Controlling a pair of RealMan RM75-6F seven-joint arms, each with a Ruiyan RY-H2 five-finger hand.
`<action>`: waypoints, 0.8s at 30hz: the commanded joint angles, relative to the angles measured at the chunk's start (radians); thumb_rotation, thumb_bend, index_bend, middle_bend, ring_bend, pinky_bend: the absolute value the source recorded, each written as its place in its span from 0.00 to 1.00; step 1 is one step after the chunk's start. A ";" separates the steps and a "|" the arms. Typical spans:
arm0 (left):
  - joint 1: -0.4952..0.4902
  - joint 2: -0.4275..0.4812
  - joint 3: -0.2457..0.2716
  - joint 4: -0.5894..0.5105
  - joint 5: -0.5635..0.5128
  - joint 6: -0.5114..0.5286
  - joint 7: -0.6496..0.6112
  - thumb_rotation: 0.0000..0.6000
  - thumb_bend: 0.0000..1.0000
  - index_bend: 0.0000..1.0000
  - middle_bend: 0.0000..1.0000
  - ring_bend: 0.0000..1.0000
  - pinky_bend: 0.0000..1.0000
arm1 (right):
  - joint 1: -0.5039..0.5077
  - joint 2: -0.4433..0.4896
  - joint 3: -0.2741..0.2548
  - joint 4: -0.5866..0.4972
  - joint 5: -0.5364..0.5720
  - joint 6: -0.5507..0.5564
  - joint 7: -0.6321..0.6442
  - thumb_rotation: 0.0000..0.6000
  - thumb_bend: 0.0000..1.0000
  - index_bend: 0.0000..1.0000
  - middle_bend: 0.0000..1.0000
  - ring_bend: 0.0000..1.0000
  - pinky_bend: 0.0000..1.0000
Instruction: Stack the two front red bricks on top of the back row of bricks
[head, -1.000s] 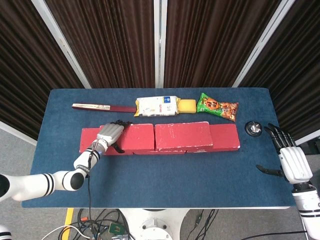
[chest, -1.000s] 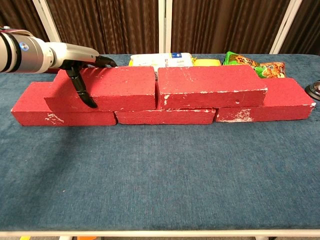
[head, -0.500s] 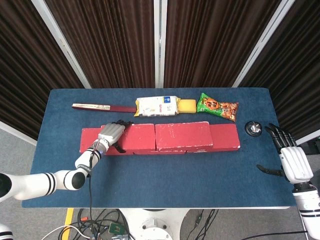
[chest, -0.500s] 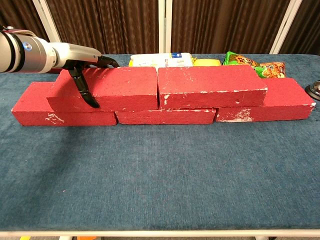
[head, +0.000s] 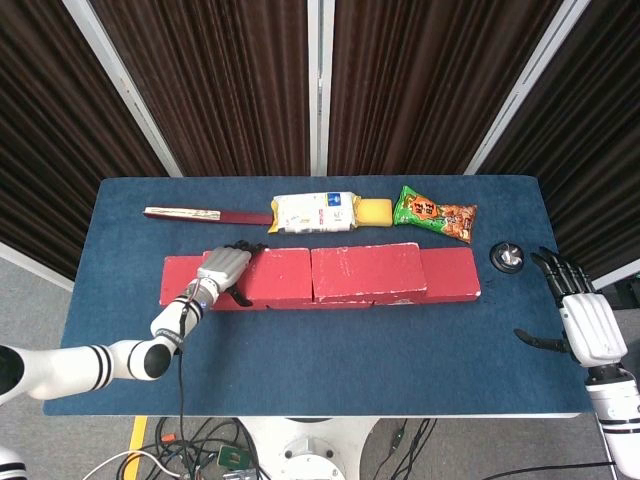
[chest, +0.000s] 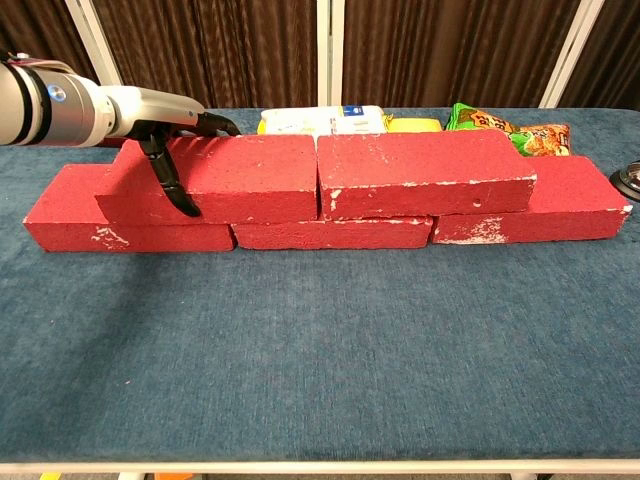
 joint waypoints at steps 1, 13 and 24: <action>0.000 -0.002 0.000 0.002 0.002 0.000 -0.002 1.00 0.19 0.00 0.15 0.06 0.27 | 0.001 -0.001 0.000 0.000 0.000 -0.001 -0.001 1.00 0.00 0.00 0.00 0.00 0.00; -0.001 -0.011 0.002 0.012 0.006 -0.008 -0.011 1.00 0.17 0.00 0.03 0.01 0.23 | -0.002 0.002 0.000 -0.003 -0.001 0.001 0.001 1.00 0.00 0.00 0.00 0.00 0.00; 0.001 -0.004 0.001 0.006 0.027 -0.021 -0.027 1.00 0.16 0.00 0.00 0.00 0.18 | -0.003 -0.005 -0.001 0.009 0.002 0.001 0.012 1.00 0.00 0.00 0.00 0.00 0.00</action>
